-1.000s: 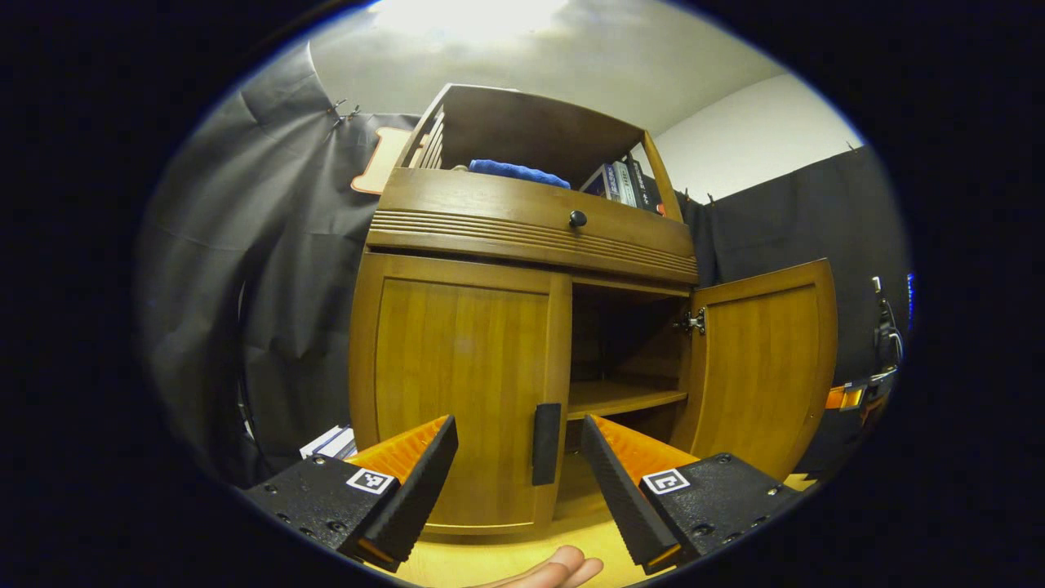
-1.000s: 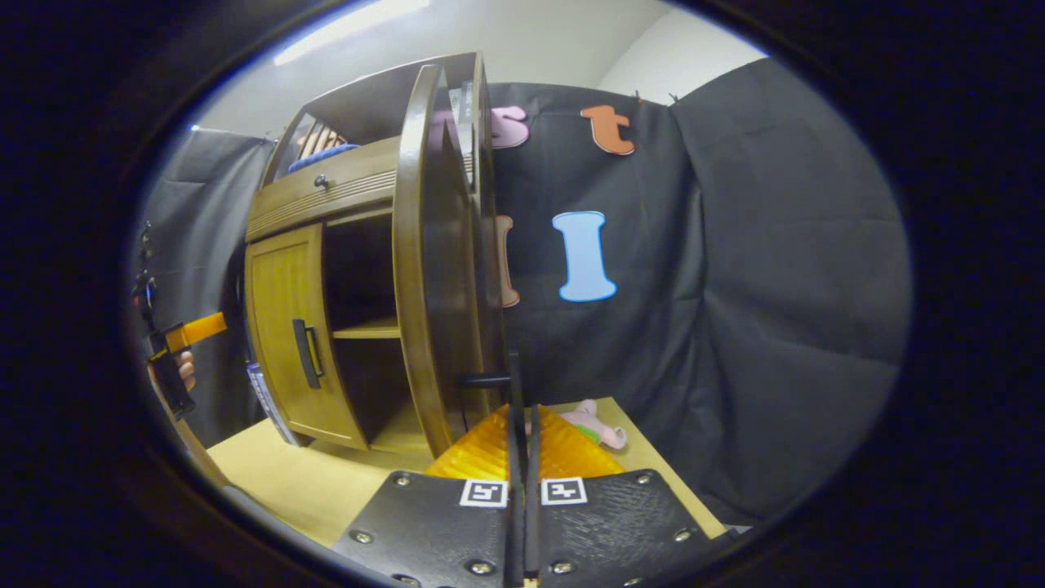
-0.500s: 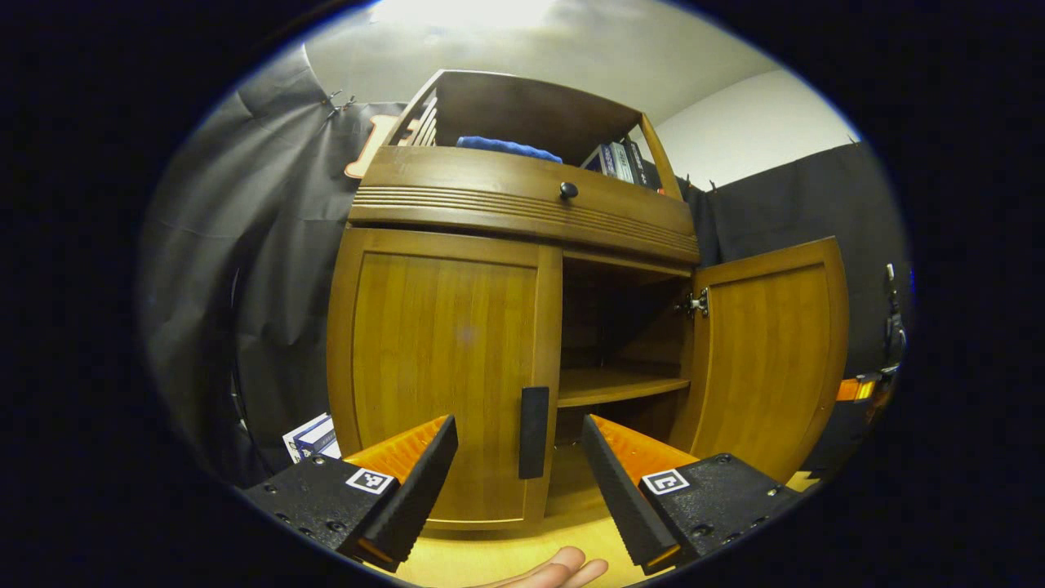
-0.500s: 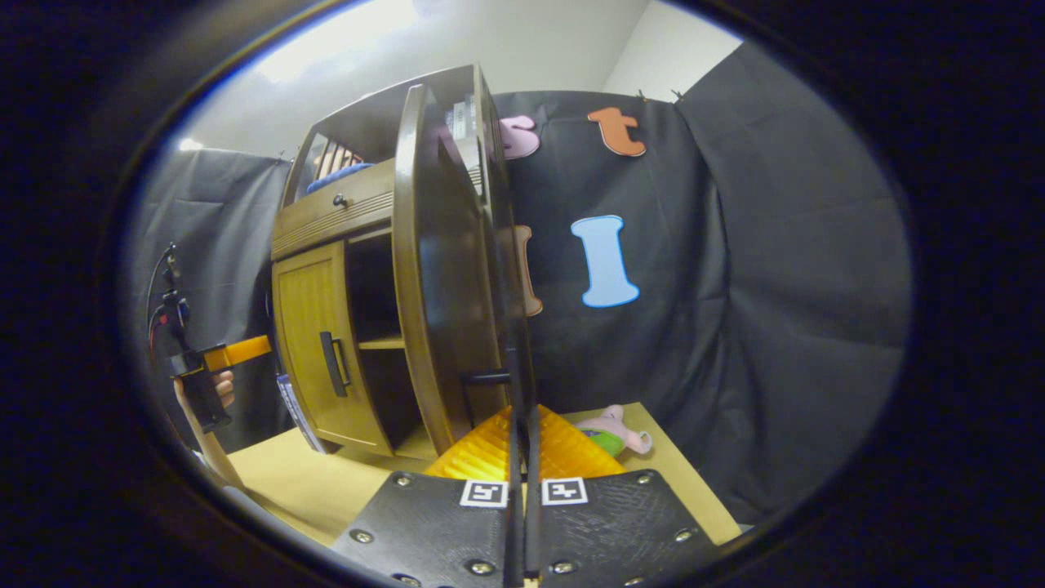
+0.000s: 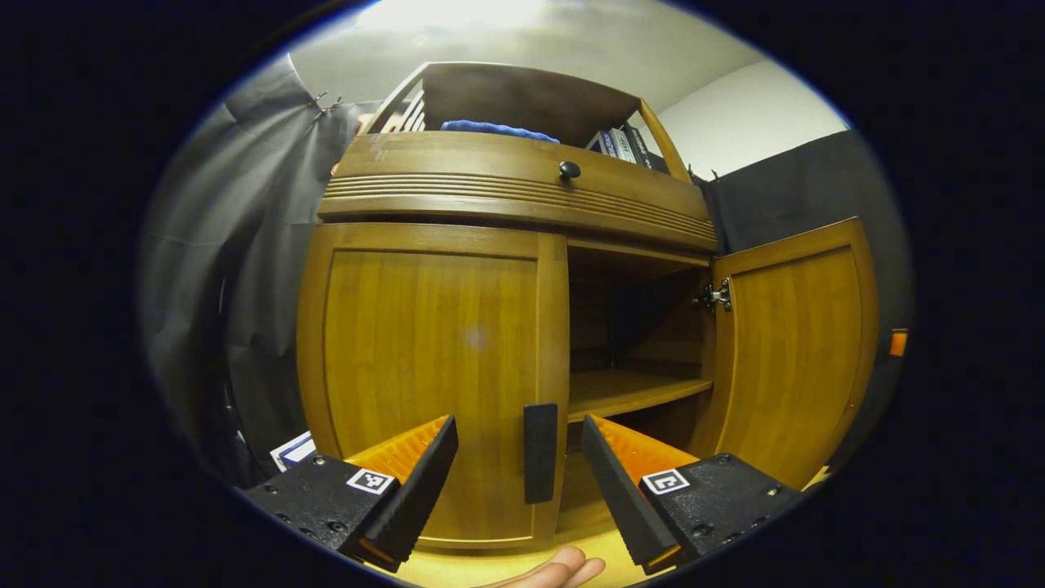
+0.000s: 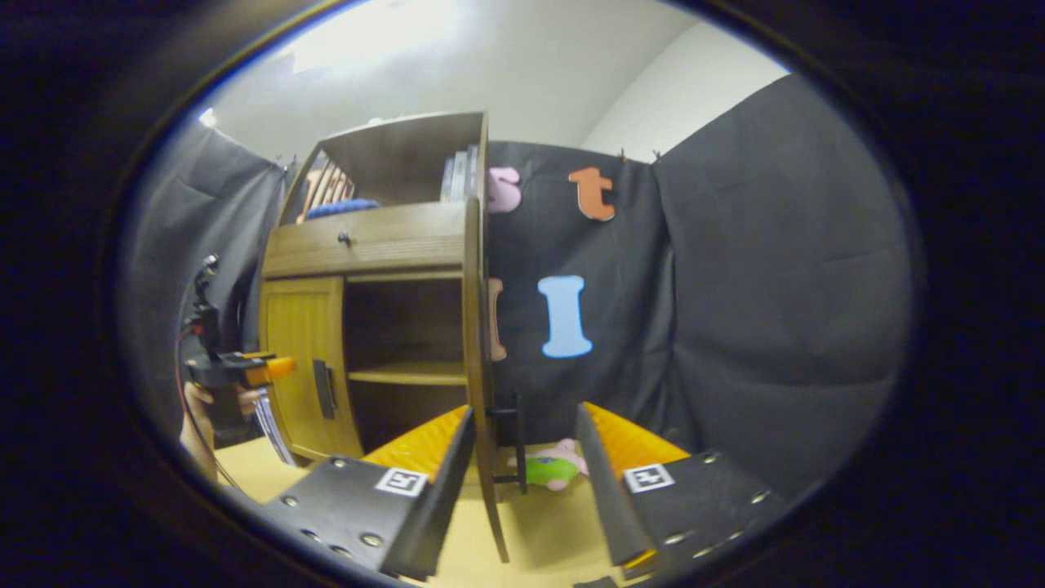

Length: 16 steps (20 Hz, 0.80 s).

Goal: Open the right door of the double-door shoe cabinet with the right hand, and open the left door with the left hand.

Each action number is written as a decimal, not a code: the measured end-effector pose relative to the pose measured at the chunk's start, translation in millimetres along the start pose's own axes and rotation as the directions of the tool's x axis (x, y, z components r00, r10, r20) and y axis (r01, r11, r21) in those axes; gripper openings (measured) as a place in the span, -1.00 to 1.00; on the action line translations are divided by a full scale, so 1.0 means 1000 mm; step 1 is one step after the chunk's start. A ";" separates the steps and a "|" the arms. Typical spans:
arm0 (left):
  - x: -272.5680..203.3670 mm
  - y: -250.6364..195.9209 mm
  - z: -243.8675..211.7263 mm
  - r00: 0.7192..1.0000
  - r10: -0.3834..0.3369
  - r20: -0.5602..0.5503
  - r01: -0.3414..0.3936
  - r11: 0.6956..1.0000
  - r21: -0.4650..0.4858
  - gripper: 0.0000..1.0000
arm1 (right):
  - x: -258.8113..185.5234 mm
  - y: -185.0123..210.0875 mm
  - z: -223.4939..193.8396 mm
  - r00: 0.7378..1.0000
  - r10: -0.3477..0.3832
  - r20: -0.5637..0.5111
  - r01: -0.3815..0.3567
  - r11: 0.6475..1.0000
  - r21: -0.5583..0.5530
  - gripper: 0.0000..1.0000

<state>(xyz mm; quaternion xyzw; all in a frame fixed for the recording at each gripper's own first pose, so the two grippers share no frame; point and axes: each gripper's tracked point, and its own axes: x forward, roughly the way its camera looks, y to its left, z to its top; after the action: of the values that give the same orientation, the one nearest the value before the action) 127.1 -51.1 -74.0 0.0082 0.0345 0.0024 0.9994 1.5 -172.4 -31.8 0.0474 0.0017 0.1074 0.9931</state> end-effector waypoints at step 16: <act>0.079 0.000 -0.046 0.997 0.037 -0.062 -0.036 0.999 0.020 -0.07 | -0.082 0.083 0.018 0.998 -0.057 0.020 0.056 0.997 0.052 0.99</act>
<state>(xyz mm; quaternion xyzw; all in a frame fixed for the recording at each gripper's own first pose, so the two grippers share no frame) 203.0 -49.8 -124.8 0.0180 0.0657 0.0206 0.9975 -95.8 -110.7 -6.1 0.0739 -0.0051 0.0786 0.9942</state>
